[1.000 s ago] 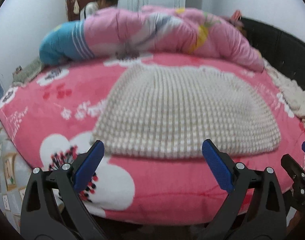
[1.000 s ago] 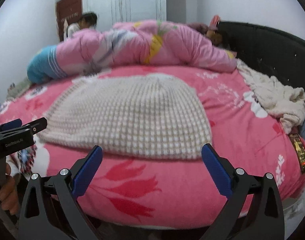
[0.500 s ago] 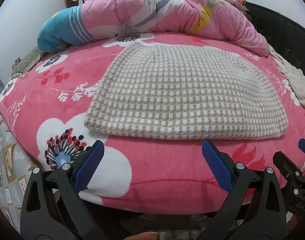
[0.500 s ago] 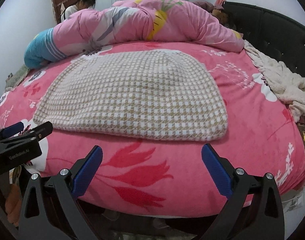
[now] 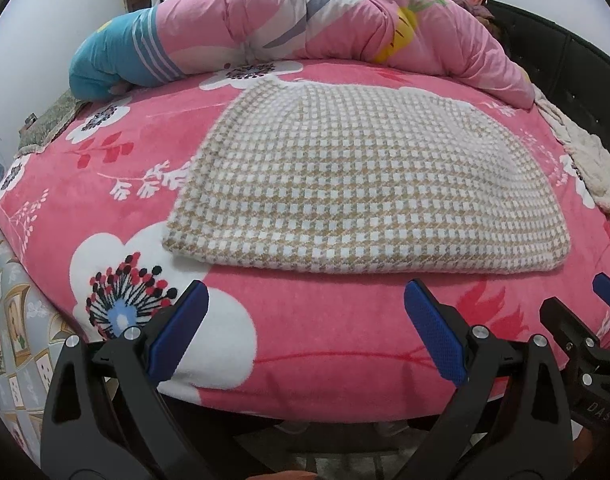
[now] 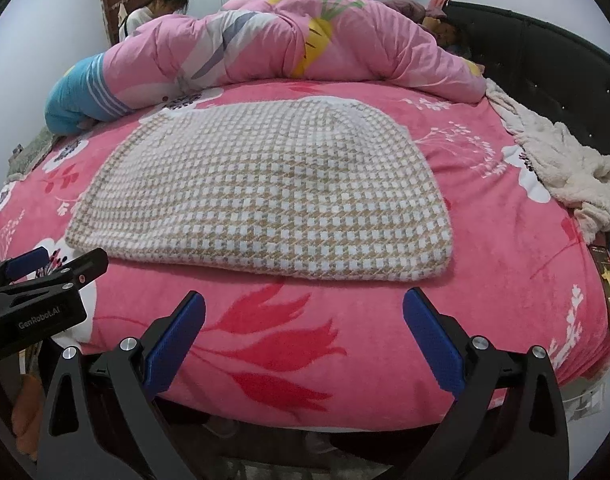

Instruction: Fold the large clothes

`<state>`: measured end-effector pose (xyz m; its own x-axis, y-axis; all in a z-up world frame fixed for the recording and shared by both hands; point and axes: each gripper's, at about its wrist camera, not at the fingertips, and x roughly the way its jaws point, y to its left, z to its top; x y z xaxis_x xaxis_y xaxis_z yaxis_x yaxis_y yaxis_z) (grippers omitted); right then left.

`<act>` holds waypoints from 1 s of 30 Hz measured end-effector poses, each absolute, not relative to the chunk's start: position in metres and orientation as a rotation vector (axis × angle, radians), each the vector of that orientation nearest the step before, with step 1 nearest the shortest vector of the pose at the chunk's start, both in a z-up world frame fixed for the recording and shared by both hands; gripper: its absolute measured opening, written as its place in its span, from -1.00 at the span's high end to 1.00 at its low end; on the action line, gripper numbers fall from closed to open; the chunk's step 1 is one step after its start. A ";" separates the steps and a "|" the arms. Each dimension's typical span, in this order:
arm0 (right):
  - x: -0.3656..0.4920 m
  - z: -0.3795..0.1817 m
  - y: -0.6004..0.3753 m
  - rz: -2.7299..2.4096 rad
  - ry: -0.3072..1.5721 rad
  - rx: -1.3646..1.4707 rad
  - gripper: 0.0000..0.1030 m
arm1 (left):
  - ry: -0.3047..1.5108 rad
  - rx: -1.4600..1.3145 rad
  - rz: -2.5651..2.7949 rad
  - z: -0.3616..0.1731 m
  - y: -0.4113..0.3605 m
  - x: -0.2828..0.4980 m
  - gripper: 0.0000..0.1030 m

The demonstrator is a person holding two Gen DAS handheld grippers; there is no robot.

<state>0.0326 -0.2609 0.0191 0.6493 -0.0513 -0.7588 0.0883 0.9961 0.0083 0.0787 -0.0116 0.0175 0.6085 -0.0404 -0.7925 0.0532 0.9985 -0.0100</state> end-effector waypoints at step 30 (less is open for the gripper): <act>0.035 0.017 -0.263 -0.086 0.876 0.033 -0.87 | 0.926 0.023 -0.058 0.015 -0.014 0.077 -0.85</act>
